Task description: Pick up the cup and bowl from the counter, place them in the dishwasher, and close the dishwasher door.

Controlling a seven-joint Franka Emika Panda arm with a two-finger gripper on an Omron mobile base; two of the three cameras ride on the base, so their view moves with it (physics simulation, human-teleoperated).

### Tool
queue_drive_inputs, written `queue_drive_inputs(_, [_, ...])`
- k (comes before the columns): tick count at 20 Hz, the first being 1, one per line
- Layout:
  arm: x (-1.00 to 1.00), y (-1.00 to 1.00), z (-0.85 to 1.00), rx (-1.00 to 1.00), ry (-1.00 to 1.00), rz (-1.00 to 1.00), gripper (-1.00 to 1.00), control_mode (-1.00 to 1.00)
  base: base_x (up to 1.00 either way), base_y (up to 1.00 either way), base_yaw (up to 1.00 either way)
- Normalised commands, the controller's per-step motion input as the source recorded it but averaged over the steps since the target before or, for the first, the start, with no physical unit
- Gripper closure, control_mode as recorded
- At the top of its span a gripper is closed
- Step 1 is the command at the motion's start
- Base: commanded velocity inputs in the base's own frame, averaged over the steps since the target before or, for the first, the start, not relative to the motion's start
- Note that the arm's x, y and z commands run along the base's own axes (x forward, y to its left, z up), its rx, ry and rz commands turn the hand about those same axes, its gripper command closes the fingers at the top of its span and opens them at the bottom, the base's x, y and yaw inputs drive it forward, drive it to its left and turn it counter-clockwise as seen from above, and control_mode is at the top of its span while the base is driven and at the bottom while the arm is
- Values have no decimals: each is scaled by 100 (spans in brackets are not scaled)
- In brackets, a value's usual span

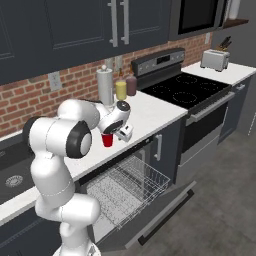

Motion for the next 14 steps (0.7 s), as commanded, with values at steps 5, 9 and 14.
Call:
queue_drive_inputs(5, [9,0,-21,2,0,-3,-100,-100,0,0,0])
queue_drive_inputs(9, [0,0,-18,1,0,-2,-100,-100,0,0,0])
queue_drive_inputs(14, [0,0,-16,0,0,-1,-100,-100,0,0,0])
